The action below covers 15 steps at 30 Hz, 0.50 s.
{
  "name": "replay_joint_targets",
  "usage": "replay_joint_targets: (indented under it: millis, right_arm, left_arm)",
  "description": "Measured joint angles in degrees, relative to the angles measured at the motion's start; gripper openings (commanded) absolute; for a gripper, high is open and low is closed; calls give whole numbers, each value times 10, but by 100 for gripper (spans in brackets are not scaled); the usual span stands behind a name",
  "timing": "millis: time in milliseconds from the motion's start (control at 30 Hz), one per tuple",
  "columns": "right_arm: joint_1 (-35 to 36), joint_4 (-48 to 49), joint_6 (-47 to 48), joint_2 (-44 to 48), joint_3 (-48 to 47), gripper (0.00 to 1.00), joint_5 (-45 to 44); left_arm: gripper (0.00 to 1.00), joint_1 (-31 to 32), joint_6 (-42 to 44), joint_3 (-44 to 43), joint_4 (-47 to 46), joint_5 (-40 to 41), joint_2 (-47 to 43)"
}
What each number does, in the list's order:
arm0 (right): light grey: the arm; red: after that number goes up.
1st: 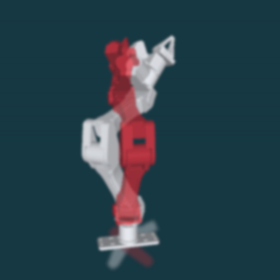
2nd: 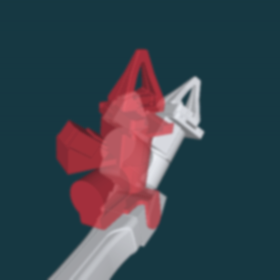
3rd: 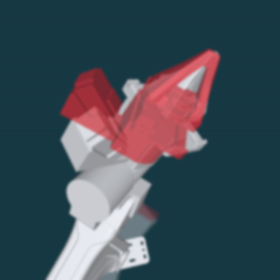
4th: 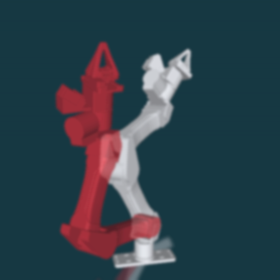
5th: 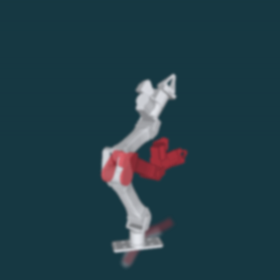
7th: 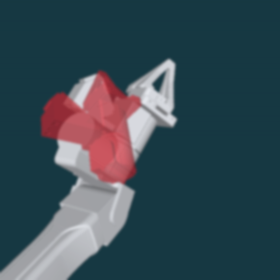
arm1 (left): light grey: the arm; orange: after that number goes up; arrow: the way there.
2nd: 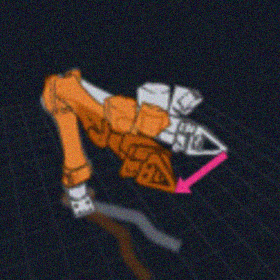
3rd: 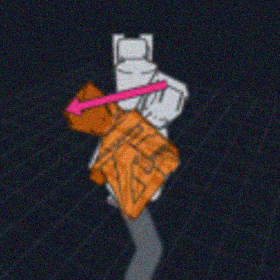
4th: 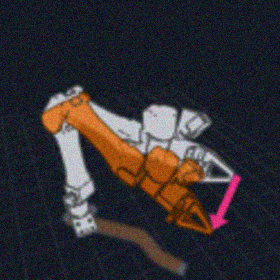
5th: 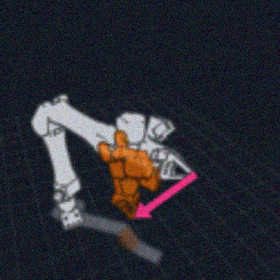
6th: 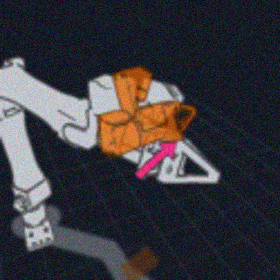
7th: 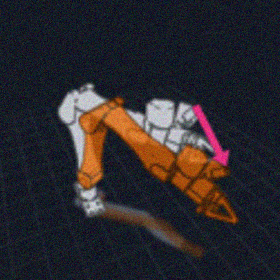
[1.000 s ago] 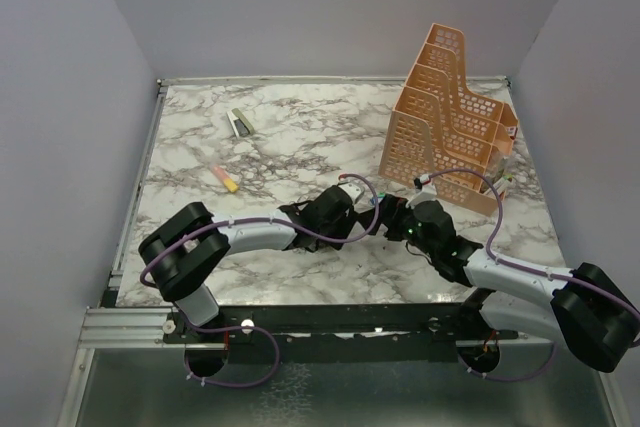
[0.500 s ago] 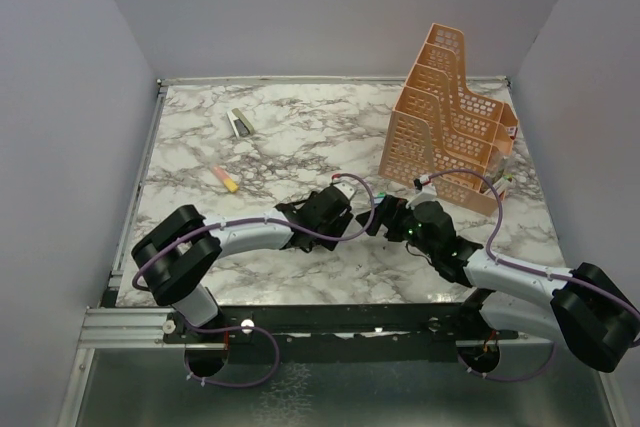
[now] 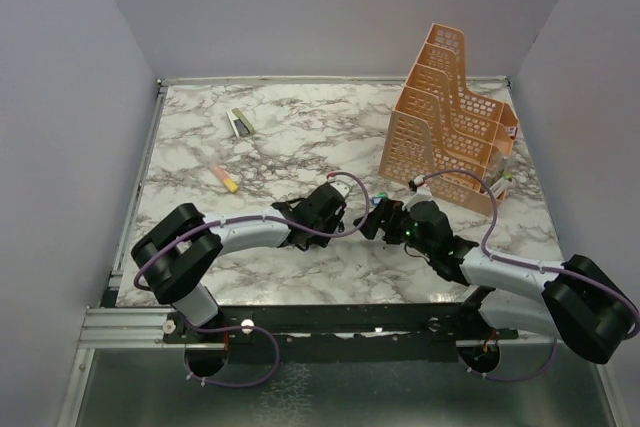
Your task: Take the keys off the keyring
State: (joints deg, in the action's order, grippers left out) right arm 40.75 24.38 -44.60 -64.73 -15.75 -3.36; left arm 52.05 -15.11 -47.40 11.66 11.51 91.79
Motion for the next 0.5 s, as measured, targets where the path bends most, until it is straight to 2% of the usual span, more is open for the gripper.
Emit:
replay_joint_targets:
  millis: [233,500]
  right_arm:
    - [0,0,9,-34,-7,95,34]
    - [0,1,14,-85,-59,93,71]
  left_arm:
    - [31,-14,2,27,-39,-23,-15]
    - [24,-32,-1,52,-49,-45,-51]
